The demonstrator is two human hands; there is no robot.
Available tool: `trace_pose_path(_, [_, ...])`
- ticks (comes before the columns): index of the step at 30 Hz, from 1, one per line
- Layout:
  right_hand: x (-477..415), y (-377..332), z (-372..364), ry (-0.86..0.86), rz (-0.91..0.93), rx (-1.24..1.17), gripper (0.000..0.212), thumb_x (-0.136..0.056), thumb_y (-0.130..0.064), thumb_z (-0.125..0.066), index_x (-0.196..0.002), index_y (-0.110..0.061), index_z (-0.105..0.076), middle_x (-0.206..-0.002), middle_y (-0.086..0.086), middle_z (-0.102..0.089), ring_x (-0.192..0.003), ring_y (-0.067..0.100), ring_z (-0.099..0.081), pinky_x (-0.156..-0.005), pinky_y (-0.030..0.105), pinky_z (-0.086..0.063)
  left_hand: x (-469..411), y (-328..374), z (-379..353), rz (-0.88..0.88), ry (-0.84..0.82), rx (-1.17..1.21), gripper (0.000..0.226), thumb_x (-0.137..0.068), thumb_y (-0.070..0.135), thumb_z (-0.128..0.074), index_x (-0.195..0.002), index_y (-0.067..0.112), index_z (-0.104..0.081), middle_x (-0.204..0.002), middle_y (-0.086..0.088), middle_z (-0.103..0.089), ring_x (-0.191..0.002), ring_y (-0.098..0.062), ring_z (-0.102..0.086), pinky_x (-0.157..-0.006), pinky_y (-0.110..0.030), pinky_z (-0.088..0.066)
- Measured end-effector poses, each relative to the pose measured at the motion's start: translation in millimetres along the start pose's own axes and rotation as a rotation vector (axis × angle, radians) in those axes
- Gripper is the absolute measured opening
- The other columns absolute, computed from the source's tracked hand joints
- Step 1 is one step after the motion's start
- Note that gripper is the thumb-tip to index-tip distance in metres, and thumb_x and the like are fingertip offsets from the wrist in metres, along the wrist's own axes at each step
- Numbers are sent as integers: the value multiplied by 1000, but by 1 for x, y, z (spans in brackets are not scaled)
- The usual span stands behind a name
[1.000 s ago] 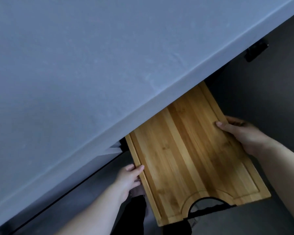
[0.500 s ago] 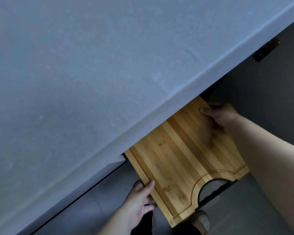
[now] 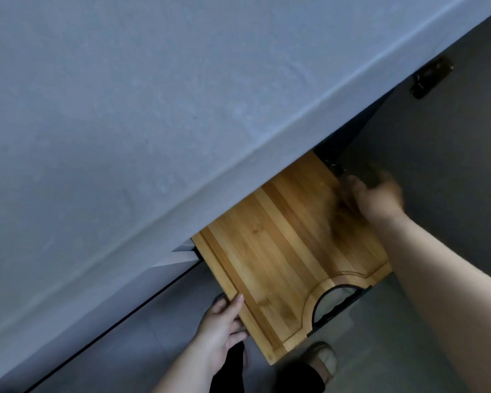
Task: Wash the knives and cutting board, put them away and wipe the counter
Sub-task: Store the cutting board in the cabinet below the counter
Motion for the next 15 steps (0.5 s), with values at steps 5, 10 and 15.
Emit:
trace_pose_path(5, [76,125,17,72,-562,-451,58,-94,-36,-46,-143,-9,-30,-139,13,-41,-124,30,-42,-95,37,-36,3,-1,0,25,2,-1,6,-90,17,-52,-93,13,-54,-90,-9,-66,-82,-22,-63,-64,-33,-52])
trace_pose_path(10, [134,142,-54,-321,-679,-940,50,-98,-33,-34,-137,-1,-36,-127,19,-51,-101,29,-56,-81,35,-46,7,-1,-3,38,23,18,7,-90,19,-51,-91,14,-55,-89,-9,-65,-82,-21,-61,-69,-33,-50])
trace_pose_path(15, [132,129,-63,-342,-629,-972,50,-99,-26,-36,-139,4,-33,-118,16,-58,-95,24,-58,-91,38,-44,8,6,1,5,101,10,13,-90,28,-51,-90,17,-57,-66,0,-70,-77,-16,-61,-64,-29,-48])
Point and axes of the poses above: each hand's wrist, its own x-axis away from the middle knuckle, its own z-axis out of the back of the hand, y = z × x, the point moved 10 cm from there along -x, towards the middle knuckle
